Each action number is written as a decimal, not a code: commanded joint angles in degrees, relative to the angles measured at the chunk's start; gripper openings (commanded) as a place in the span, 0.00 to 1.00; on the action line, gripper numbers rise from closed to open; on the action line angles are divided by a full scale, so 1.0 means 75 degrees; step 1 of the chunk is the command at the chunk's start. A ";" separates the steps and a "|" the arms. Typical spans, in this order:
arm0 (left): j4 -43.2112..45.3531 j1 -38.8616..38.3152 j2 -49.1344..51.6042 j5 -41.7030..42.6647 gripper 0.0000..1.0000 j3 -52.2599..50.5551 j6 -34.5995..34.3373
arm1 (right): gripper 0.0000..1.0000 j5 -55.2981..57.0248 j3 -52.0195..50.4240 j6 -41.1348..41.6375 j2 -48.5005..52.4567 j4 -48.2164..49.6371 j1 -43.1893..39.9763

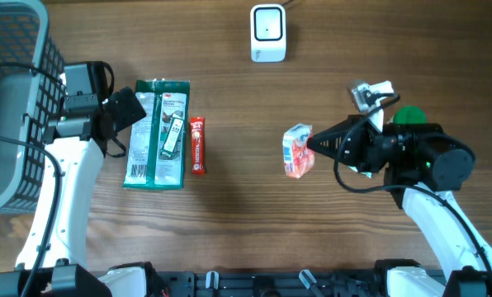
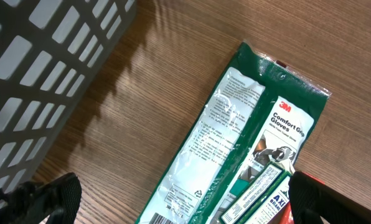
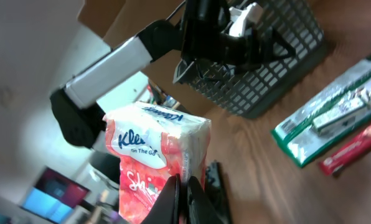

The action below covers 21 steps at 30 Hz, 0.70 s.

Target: Scan the item barcode

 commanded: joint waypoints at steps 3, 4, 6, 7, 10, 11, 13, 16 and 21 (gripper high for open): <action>0.0017 0.0029 -0.0044 0.0012 1.00 0.0020 -0.0070 | 0.04 -0.0181 0.0038 0.1099 -0.0032 0.0070 -0.0055; 0.0017 0.0029 -0.0044 0.0012 1.00 0.0023 -0.0073 | 0.04 -0.0149 0.0038 0.1110 -0.0032 0.0070 -0.0055; 0.0017 0.0029 -0.0044 0.0012 1.00 0.0023 -0.0070 | 0.04 -0.0125 0.0038 0.1107 -0.0032 0.0082 -0.0055; 0.0017 0.0029 -0.0044 0.0012 1.00 0.0023 -0.0070 | 0.04 -0.0128 0.0038 0.1107 -0.0032 0.0079 -0.0055; 0.0017 0.0029 -0.0044 0.0012 1.00 0.0023 -0.0070 | 0.04 -0.0131 0.0038 0.1110 -0.0032 0.0073 -0.0055; 0.0017 0.0029 -0.0044 0.0012 1.00 0.0023 -0.0070 | 0.05 -0.0128 0.0038 0.1116 -0.0032 0.0073 -0.0055; 0.0017 0.0029 -0.0044 0.0012 1.00 0.0023 -0.0073 | 0.04 -0.0128 0.0038 0.1119 -0.0032 0.0070 -0.0055; 0.0017 0.0029 -0.0044 0.0012 1.00 0.0023 -0.0070 | 0.04 -0.0128 0.0038 0.1338 -0.0032 0.0070 -0.0055; 0.0017 0.0029 -0.0044 0.0012 1.00 0.0020 -0.0073 | 0.04 -0.0119 0.0038 0.1591 -0.0032 0.0070 -0.0055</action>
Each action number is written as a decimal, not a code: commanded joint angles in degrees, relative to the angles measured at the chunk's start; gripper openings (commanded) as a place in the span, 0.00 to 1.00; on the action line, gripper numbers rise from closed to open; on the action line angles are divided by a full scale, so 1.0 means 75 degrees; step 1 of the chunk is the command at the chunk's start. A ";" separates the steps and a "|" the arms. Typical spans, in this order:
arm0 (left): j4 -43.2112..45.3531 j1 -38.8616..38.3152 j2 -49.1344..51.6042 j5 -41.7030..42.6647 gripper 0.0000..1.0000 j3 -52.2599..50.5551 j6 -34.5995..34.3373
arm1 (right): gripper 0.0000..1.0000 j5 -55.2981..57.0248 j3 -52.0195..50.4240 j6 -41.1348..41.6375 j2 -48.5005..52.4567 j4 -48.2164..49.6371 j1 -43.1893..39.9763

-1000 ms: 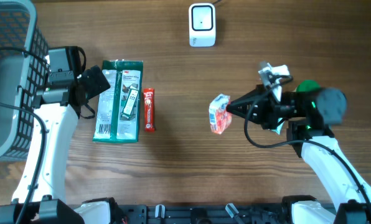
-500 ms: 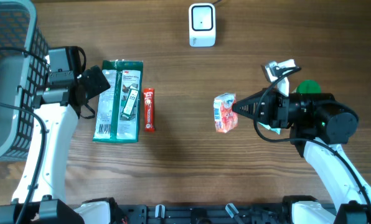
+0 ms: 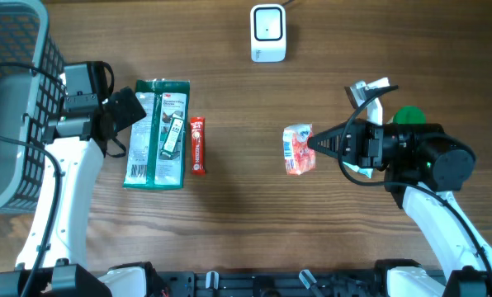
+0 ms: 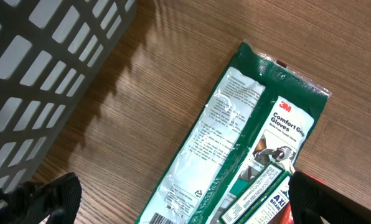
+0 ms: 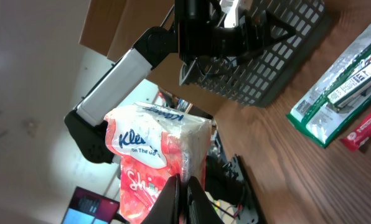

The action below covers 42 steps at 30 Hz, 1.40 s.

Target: Scan the item barcode

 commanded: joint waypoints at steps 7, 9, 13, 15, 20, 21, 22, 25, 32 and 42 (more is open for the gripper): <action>0.0017 0.0029 -0.0044 0.0012 1.00 0.0020 -0.0073 | 0.04 -0.0227 0.0038 0.0332 -0.0032 0.0041 -0.0038; 0.0020 0.0029 -0.0044 0.0012 1.00 0.0020 -0.0070 | 0.04 -0.0306 0.0038 0.0160 -0.0029 0.0020 -0.0038; 0.0020 0.0029 -0.0044 0.0012 1.00 0.0020 -0.0070 | 0.04 -0.0289 0.0038 0.0023 -0.0029 0.0012 -0.0038; 0.0020 0.0029 -0.0044 0.0012 1.00 0.0023 -0.0070 | 0.04 -0.0312 0.0032 -0.0289 -0.0029 0.0006 -0.0038; 0.0020 0.0029 -0.0044 0.0012 1.00 0.0020 -0.0070 | 0.04 -0.0446 0.0020 -0.0656 0.0026 -0.0181 -0.0038; 0.0020 0.0029 -0.0044 0.0012 1.00 0.0023 -0.0070 | 0.04 -0.0443 0.0020 -0.0726 0.0090 -0.0358 -0.0038; 0.0020 0.0029 -0.0044 0.0012 1.00 0.0023 -0.0070 | 0.04 -0.0434 0.0020 -0.0836 0.0172 -0.0548 -0.0038; 0.0020 0.0029 -0.0044 0.0012 1.00 0.0020 -0.0073 | 0.04 -0.0318 0.0020 -0.1326 0.0460 -0.1282 -0.0038; 0.0020 0.0029 -0.0044 0.0012 1.00 0.0023 -0.0070 | 0.04 0.0344 0.0020 -0.4013 0.1349 -0.4389 -0.0038; 0.0020 0.0029 -0.0044 0.0012 1.00 0.0023 -0.0070 | 0.04 0.1661 0.0020 -0.7160 0.1577 -0.8011 0.0833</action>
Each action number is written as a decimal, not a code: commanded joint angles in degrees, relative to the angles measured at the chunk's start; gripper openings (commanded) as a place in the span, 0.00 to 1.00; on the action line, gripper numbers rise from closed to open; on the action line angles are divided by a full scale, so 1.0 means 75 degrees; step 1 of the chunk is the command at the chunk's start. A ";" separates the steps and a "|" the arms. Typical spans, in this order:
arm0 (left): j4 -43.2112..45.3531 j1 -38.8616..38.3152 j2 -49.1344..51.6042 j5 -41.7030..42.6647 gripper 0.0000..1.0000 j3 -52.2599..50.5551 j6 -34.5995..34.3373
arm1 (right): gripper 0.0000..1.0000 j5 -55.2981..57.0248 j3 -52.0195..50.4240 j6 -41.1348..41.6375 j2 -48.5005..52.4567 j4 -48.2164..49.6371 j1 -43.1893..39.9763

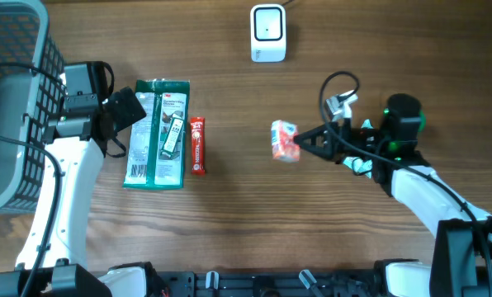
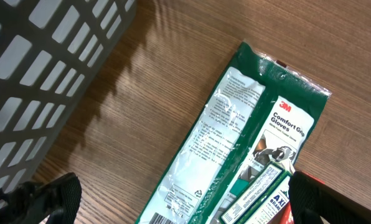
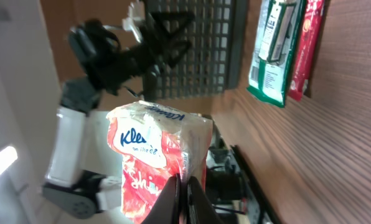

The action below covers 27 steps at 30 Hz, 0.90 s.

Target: Scan the item barcode

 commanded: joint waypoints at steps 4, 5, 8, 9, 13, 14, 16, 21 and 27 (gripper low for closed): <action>0.0017 0.0029 -0.0044 0.0012 1.00 0.0023 -0.0070 | 0.04 0.2063 0.0026 -0.2247 0.0055 -0.1361 0.0997; 0.0017 0.0029 -0.0044 0.0012 1.00 0.0020 -0.0070 | 0.04 0.2600 0.0029 -0.2521 0.0055 -0.1754 0.1195; 0.0017 0.0029 -0.0044 0.0012 1.00 0.0020 -0.0070 | 0.04 0.3579 0.0029 -0.3051 0.0055 -0.2506 0.1617; 0.0017 0.0029 -0.0044 0.0012 1.00 0.0023 -0.0070 | 0.04 0.3756 0.0029 -0.3214 0.0055 -0.2681 0.1749; 0.0017 0.0029 -0.0044 0.0012 1.00 0.0020 -0.0073 | 0.04 0.3981 0.0047 -0.3395 0.0041 -0.3115 0.2002; 0.0017 0.0026 -0.0044 0.0012 1.00 0.0023 -0.0073 | 0.04 0.3984 0.0047 -0.3398 0.0041 -0.3156 0.2005; 0.0017 0.0029 -0.0044 0.0012 1.00 0.0023 -0.0070 | 0.04 0.4071 0.0061 -0.3404 0.0026 -0.3264 0.2005; 0.0017 0.0029 -0.0044 0.0012 1.00 0.0023 -0.0073 | 0.04 0.5115 0.0332 -0.3809 -0.0242 -0.4479 0.2005; 0.0017 0.0029 -0.0044 0.0012 1.00 0.0020 -0.0073 | 0.04 0.7630 0.1212 -0.4788 -0.0825 -0.7207 0.2008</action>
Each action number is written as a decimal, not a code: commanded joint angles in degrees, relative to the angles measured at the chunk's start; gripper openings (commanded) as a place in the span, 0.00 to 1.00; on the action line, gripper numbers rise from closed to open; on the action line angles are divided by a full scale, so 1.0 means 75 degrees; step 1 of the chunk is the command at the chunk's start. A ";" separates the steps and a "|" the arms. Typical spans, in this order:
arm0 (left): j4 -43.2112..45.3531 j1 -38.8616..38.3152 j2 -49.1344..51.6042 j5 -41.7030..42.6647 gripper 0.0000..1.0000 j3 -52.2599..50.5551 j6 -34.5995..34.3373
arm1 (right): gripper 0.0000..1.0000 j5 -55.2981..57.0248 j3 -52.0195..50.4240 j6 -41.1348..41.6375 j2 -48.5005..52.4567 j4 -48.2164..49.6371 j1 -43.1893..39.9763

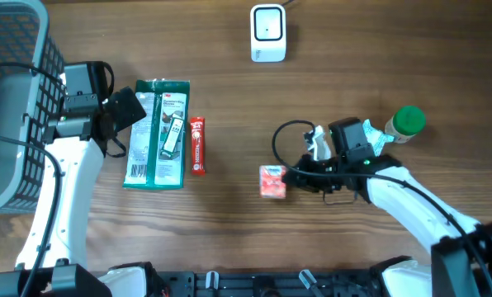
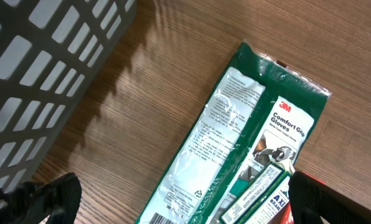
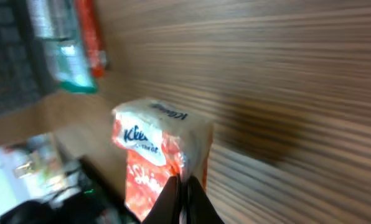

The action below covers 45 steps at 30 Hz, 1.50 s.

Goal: Scan the item barcode
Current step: 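Raise the Kleenex pack up to the white scanner with the right gripper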

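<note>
A red and white Kleenex tissue pack (image 1: 272, 181) hangs pinched by its edge in my right gripper (image 1: 290, 176), front of the table's middle. In the right wrist view the pack (image 3: 149, 148) fills the centre over blurred wood, with the right gripper (image 3: 184, 188) shut on its seam. Whether the pack touches the table cannot be told. The white scanner (image 1: 268, 33) stands at the far edge, well away from the pack. My left gripper (image 1: 120, 110) stays open over the green glove pack (image 2: 235, 143), its fingers (image 2: 51, 195) apart and holding nothing.
A red snack bar (image 1: 197, 145) lies beside the green glove pack (image 1: 157, 134). A grey wire basket (image 1: 11, 99) stands at the left edge. A green-capped bottle (image 1: 406, 121) lies at the right, behind my right arm.
My right gripper has moved with the tissue pack from the table's middle toward the front edge and slightly left, and the wrist has turned to face the wood. The left arm has not moved.
My right gripper held the tissue pack right of centre, its wrist camera looking across at the basket. It held it there a moment later, then further left and nearer the scanner. Now the pack is lower and nearer the front. The left gripper stayed open throughout.
</note>
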 commanded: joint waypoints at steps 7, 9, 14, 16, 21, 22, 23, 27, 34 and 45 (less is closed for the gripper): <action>0.0020 0.0029 -0.0044 0.0012 1.00 0.0023 -0.0070 | 0.04 0.2124 0.1262 -0.1326 -0.0557 -0.1440 0.0020; 0.0020 0.0029 -0.0044 0.0012 1.00 0.0023 -0.0070 | 0.04 0.2183 0.1714 -0.1457 -0.0557 -0.1690 0.0020; 0.0020 0.0029 -0.0044 0.0012 1.00 0.0020 -0.0070 | 0.04 0.3019 0.3990 -0.1673 -0.0481 -0.3238 0.0023; 0.0020 0.0029 -0.0044 0.0012 1.00 0.0023 -0.0070 | 0.04 0.3360 0.5432 -0.1845 -0.0189 -0.4019 0.0023; 0.0020 0.0029 -0.0044 0.0012 1.00 0.0023 -0.0073 | 0.04 0.4097 0.9095 -0.2288 0.1547 -0.6065 0.0032; 0.0017 0.0029 -0.0044 0.0012 1.00 0.0023 -0.0070 | 0.04 0.4336 0.9801 -0.2422 0.2020 -0.6312 0.0061; 0.0020 0.0029 -0.0044 0.0012 1.00 0.0023 -0.0070 | 0.04 0.4599 1.0413 -0.2576 0.2474 -0.6432 0.0090; 0.0020 0.0029 -0.0044 0.0012 1.00 0.0020 -0.0070 | 0.04 0.6114 1.1549 -0.3555 0.3867 -0.5630 0.0245; 0.0020 0.0029 -0.0044 0.0012 1.00 0.0023 -0.0070 | 0.04 0.7816 1.1546 -0.5129 0.5485 -0.3348 0.0580; 0.0020 0.0029 -0.0044 0.0012 1.00 0.0020 -0.0070 | 0.05 0.9468 1.1540 -0.7732 0.6895 -0.0816 0.0970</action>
